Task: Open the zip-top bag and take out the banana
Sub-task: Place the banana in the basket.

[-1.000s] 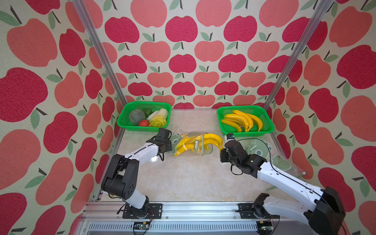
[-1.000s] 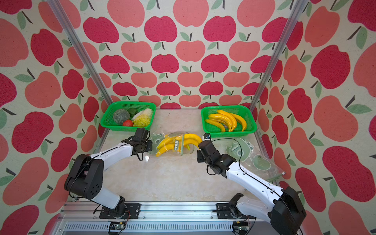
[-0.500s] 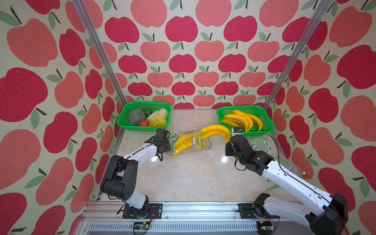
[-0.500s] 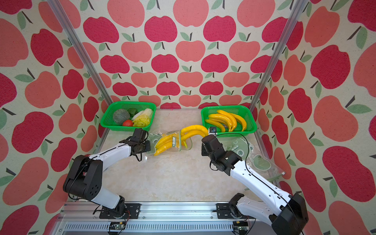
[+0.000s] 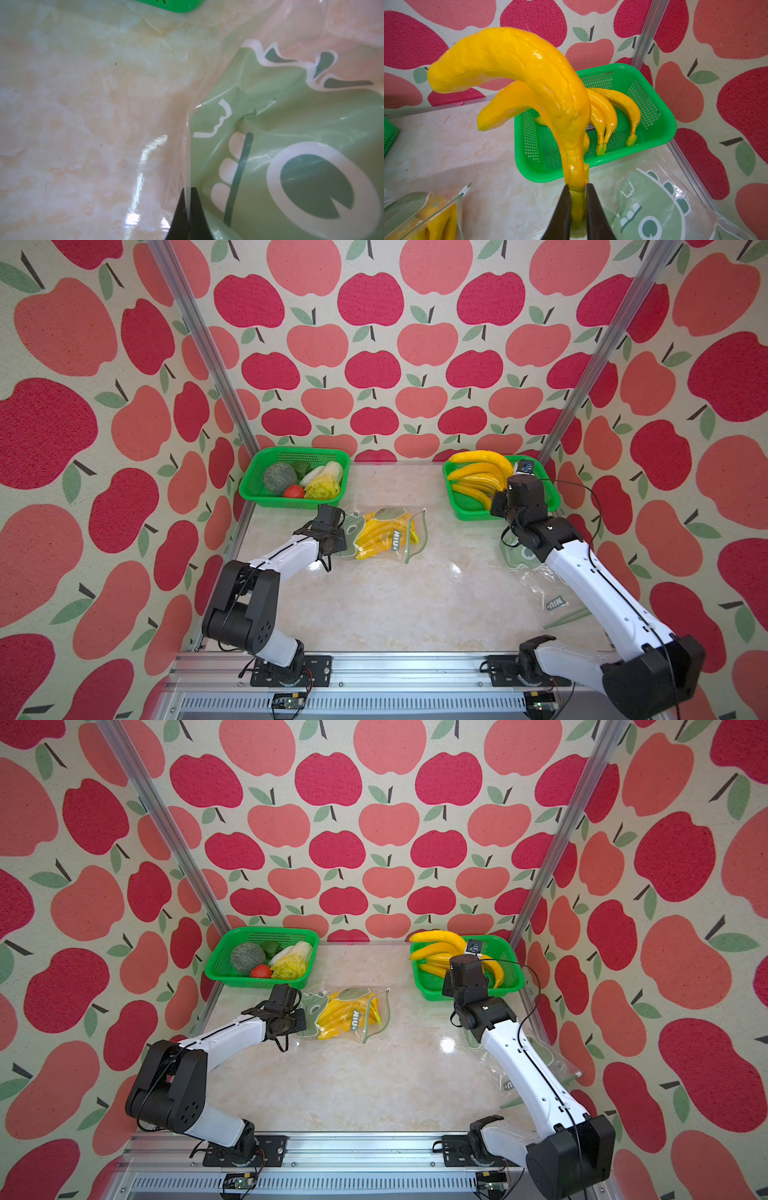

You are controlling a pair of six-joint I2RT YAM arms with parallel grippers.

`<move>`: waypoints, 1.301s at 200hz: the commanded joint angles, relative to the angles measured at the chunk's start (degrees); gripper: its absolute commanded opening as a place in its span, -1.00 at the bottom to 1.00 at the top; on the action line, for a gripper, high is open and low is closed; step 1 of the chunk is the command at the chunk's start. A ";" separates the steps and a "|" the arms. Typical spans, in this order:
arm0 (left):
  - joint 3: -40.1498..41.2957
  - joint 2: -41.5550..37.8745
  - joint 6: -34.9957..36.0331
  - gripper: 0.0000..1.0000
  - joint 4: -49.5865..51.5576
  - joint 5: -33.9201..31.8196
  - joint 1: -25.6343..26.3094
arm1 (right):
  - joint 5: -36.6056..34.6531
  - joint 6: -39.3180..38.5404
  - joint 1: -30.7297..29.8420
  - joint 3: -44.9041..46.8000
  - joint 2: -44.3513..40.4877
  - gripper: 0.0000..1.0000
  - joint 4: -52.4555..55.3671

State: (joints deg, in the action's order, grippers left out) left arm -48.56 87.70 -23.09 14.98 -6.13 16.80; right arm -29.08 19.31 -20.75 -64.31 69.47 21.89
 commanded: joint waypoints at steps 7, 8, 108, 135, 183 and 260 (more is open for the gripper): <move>1.19 -1.39 0.06 -1.00 0.64 0.33 -0.45 | 5.46 -0.17 8.72 -2.12 3.83 -0.88 -1.89; 1.23 -1.39 0.02 -1.00 0.65 0.33 -0.50 | 5.67 -0.07 9.03 -2.21 3.96 -0.88 -1.92; 1.37 -1.32 -0.11 -1.00 0.13 1.74 -0.55 | 12.99 9.15 27.92 -7.80 23.24 -0.79 -0.59; 1.32 -0.99 -0.37 -1.00 -0.04 2.11 -0.44 | 13.38 10.17 27.87 -9.58 28.05 -0.77 0.43; 1.65 -1.30 -0.25 -1.00 -0.04 2.09 -0.52 | 14.36 11.54 27.87 -11.88 31.79 -0.55 1.31; 1.82 -1.04 -0.37 -1.00 -0.66 2.62 -0.52 | 16.97 11.17 27.79 -18.05 33.88 -0.46 2.19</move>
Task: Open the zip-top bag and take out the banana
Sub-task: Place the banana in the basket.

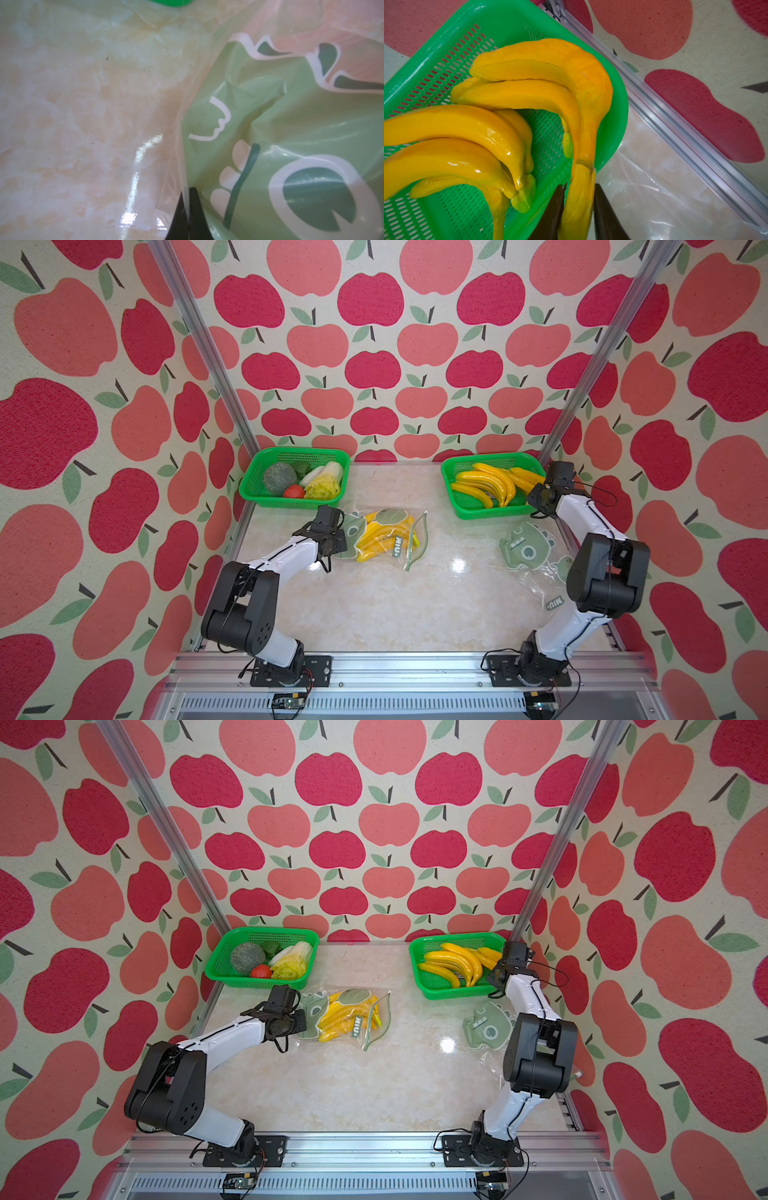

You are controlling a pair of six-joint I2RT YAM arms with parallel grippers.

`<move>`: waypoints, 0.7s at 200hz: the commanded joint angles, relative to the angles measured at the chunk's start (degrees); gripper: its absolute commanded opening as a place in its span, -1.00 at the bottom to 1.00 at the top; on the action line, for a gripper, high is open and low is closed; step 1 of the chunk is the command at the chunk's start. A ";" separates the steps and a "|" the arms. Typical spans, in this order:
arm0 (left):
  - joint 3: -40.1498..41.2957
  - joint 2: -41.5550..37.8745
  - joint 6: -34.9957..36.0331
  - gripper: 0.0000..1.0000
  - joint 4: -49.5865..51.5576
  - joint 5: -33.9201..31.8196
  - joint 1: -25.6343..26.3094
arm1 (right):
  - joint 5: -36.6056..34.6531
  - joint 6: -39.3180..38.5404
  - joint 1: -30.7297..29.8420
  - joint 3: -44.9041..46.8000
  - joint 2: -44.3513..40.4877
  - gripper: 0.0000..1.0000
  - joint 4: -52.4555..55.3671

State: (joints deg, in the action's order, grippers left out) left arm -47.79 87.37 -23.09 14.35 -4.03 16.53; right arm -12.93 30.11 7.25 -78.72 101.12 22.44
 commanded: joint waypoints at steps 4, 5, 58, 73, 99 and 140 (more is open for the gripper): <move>1.03 -0.71 -0.46 -1.00 -0.02 0.53 -0.23 | 0.88 0.18 -0.21 -3.76 2.60 -0.45 1.65; 1.03 -0.71 -0.46 -1.00 -0.02 0.57 -0.25 | 0.88 0.15 -0.21 -3.79 2.64 -0.45 1.65; 1.13 -0.71 -0.11 -1.00 -0.11 1.04 -0.23 | 1.41 -1.97 -1.11 -4.38 4.05 -0.43 0.59; 1.12 -0.80 -0.12 -1.00 -0.20 1.09 -0.27 | 1.22 -2.95 -1.74 -5.78 5.13 -0.41 1.47; 1.12 -0.88 -0.16 -1.00 -0.29 1.40 -0.18 | 1.03 -3.37 -2.31 -6.50 5.45 -0.22 2.55; 1.06 -0.89 0.50 -1.00 -0.46 2.05 -0.15 | -2.63 -4.91 -6.45 -0.77 -3.53 0.18 1.21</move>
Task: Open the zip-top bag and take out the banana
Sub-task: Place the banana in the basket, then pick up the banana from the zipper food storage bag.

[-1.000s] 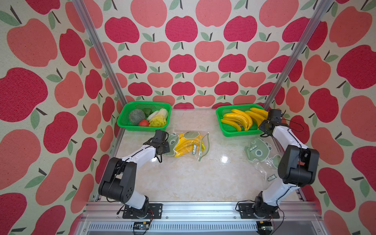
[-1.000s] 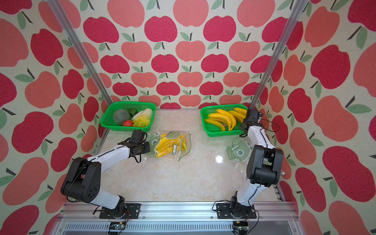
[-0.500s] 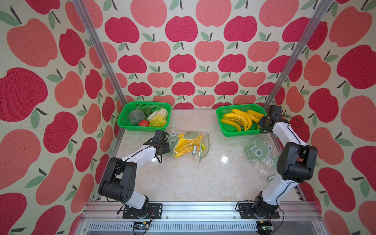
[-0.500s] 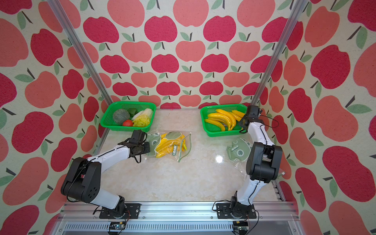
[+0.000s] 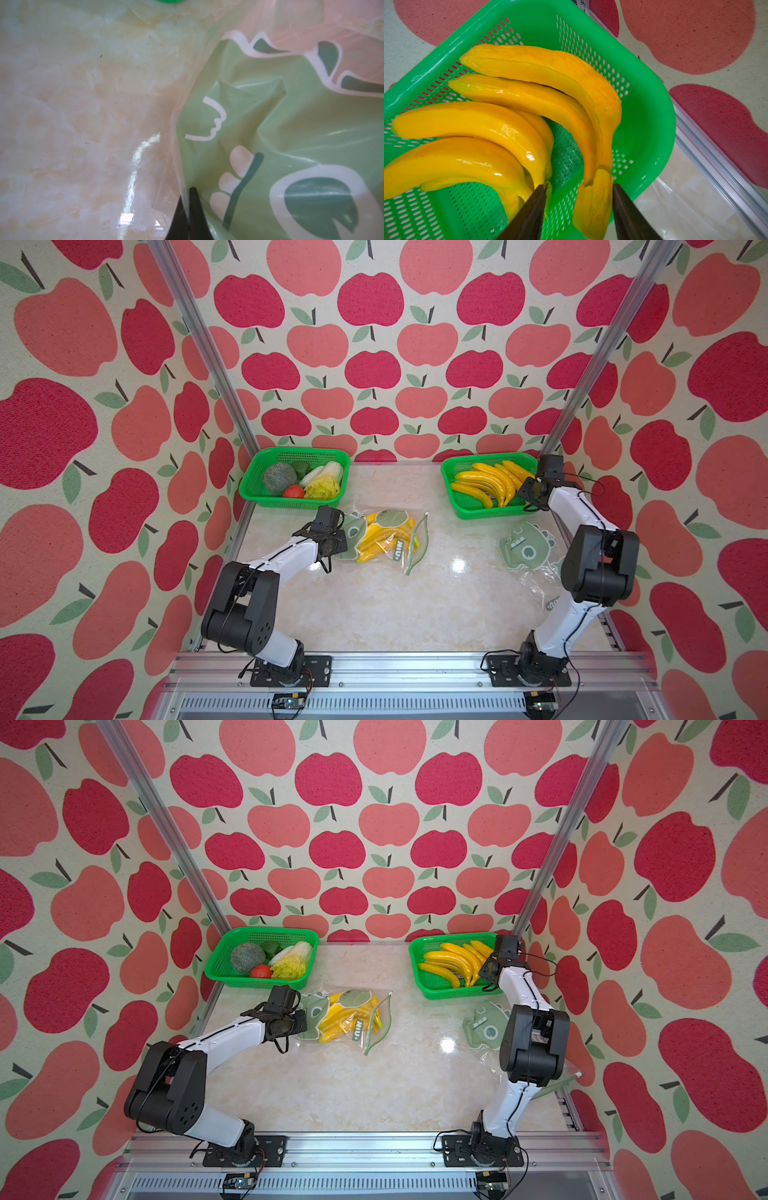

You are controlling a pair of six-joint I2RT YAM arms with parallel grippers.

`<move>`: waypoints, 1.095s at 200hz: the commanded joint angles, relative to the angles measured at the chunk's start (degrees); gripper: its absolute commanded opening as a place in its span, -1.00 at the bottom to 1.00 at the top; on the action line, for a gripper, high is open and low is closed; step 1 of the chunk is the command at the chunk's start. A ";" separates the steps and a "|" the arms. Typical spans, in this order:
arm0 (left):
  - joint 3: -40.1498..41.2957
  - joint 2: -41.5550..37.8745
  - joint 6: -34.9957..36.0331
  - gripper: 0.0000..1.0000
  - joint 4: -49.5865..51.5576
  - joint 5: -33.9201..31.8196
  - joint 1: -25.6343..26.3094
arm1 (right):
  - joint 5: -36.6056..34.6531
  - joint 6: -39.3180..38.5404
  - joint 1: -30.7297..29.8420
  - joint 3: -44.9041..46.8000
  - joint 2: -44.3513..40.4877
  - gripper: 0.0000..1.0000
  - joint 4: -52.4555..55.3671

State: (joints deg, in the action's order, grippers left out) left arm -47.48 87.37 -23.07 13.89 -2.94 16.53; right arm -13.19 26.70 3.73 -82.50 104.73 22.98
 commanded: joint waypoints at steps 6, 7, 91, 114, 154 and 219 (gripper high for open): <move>0.73 -0.80 0.48 -1.00 -0.07 1.08 -0.14 | -2.41 -1.65 -3.84 4.65 -9.11 0.20 0.14; 0.73 -0.80 0.48 -1.00 -0.08 1.13 -0.12 | -2.39 -1.69 -4.00 4.95 -9.46 0.20 0.00; 0.03 -0.19 1.96 -1.00 -1.14 2.63 0.51 | 11.17 -5.08 -27.20 28.20 -28.72 0.11 -10.91; -0.24 0.23 2.09 -1.00 -1.23 2.59 1.01 | 15.48 -5.64 -34.64 33.62 -28.81 0.07 -16.54; -1.02 1.21 2.04 -1.00 -1.15 2.39 1.71 | 18.98 -7.74 -42.39 36.13 -20.57 0.04 -22.84; -3.25 3.51 2.30 -1.00 0.26 2.76 1.85 | 15.67 -11.57 -51.66 30.98 -12.25 -0.03 -21.26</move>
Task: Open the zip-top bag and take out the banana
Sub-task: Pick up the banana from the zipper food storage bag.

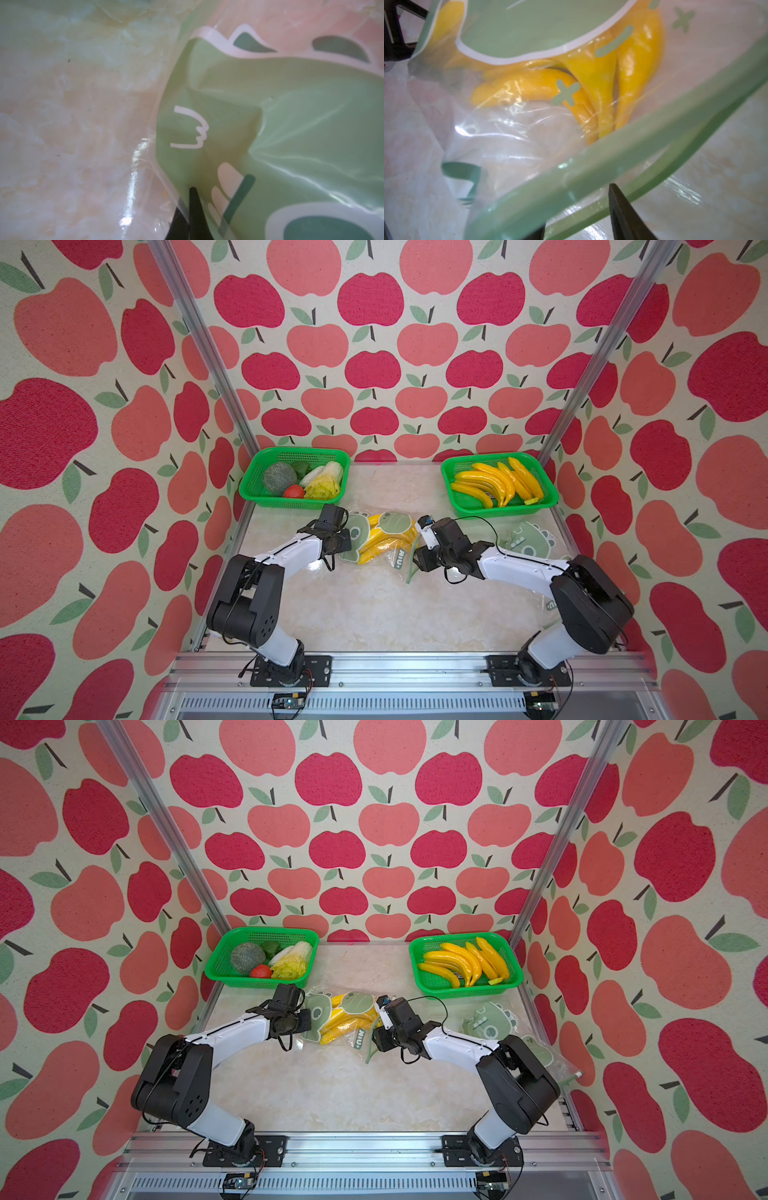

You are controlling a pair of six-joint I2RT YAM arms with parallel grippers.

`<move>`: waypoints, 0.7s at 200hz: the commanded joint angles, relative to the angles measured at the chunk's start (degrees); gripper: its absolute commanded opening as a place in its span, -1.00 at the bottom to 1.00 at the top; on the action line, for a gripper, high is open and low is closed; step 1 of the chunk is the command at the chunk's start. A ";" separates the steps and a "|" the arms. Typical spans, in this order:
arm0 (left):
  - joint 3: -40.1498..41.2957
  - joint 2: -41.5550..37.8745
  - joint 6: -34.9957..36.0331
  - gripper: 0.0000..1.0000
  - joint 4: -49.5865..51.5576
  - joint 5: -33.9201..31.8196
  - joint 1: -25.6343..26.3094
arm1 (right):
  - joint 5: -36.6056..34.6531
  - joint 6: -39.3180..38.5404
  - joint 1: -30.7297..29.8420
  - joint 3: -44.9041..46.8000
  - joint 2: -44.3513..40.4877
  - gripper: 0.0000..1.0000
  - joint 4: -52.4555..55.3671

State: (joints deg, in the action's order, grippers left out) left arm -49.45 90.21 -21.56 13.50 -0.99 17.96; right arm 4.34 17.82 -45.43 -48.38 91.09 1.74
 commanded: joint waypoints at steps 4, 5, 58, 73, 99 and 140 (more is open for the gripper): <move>-1.33 0.66 0.81 -1.00 0.65 0.71 0.50 | -2.52 -2.77 -3.00 -3.48 1.60 -0.04 0.27; -1.34 0.66 0.77 -1.00 0.69 0.72 0.50 | -2.60 -2.78 -3.13 -3.52 1.66 -0.05 0.37; -0.96 0.58 1.01 -1.00 0.52 0.20 0.62 | -10.22 -1.70 -5.23 -7.52 6.06 -0.22 3.60; -0.93 0.66 1.13 -1.00 0.78 0.20 0.59 | -10.32 -1.41 -5.46 -7.52 5.87 -0.22 3.11; -0.84 0.62 1.24 -1.00 0.65 0.20 0.62 | -13.00 -0.97 -5.46 -9.36 7.81 -0.22 4.92; -0.95 0.75 1.14 -1.00 0.54 0.29 0.69 | -15.89 -0.25 -5.44 -12.18 11.84 -0.23 7.05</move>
State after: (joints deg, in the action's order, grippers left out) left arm -49.45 90.24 -21.32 13.50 -1.02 18.28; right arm -8.19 16.56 -50.63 -58.22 100.64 5.19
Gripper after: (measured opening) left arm 0.049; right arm 0.389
